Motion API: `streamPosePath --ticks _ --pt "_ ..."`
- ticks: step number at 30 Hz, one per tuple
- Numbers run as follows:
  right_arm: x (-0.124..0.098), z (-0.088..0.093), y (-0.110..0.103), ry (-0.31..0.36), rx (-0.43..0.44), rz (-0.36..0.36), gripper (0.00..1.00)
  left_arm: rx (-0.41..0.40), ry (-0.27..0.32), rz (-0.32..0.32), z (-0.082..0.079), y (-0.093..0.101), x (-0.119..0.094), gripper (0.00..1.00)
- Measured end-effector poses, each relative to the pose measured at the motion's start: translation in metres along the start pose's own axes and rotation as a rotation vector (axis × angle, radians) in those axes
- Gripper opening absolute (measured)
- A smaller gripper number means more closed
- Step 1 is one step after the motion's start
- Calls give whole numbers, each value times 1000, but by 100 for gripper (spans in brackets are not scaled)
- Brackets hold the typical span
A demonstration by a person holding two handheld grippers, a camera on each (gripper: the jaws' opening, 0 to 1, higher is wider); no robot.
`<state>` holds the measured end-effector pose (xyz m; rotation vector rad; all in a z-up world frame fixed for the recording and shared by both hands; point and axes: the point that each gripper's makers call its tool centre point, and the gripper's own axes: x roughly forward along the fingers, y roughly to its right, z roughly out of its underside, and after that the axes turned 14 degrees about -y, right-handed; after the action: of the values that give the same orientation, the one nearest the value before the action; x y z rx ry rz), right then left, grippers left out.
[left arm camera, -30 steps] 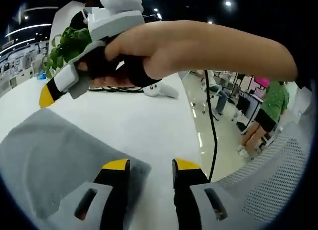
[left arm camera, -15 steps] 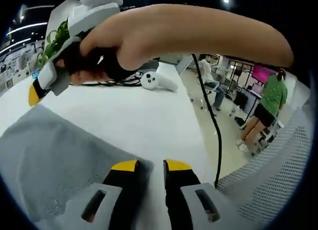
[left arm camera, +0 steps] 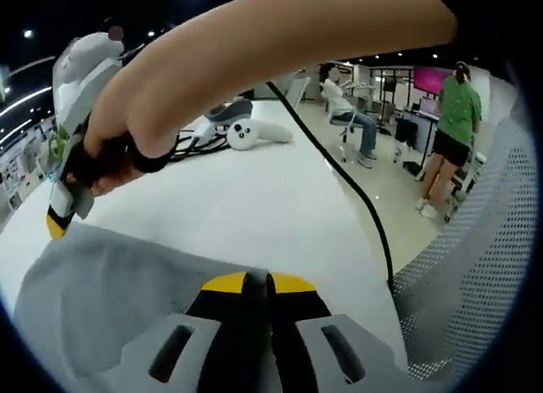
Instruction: Fold the towel on the table until its edges align and the towel forms a compact rectangular stack.
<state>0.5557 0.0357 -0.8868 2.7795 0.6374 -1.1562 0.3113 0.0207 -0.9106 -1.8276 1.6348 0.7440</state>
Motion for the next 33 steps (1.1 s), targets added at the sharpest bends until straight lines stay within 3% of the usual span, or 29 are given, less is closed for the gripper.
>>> streamPosePath --ticks 5,11,14,17,21,27,30,33 --pt "10 -2 6 -13 22 4 41 2 7 10 -1 -1 0 6" --pt "17 -11 14 8 46 27 36 -68 20 52 -1 -2 0 5" --pt "23 -16 31 -5 10 120 32 -72 25 56 -1 -1 0 5" --pt "28 -24 36 28 34 129 29 -95 43 73 0 -2 0 5" --pt "36 -22 38 15 75 126 25 -89 40 69 -1 -1 1 5" --pt "43 -24 38 12 61 136 23 -91 46 64 -2 -1 1 5" --pt "47 -21 40 -19 13 165 17 -83 46 65 -2 0 1 5" --pt "48 -24 39 -2 23 152 16 -42 26 27 -2 2 1 6"
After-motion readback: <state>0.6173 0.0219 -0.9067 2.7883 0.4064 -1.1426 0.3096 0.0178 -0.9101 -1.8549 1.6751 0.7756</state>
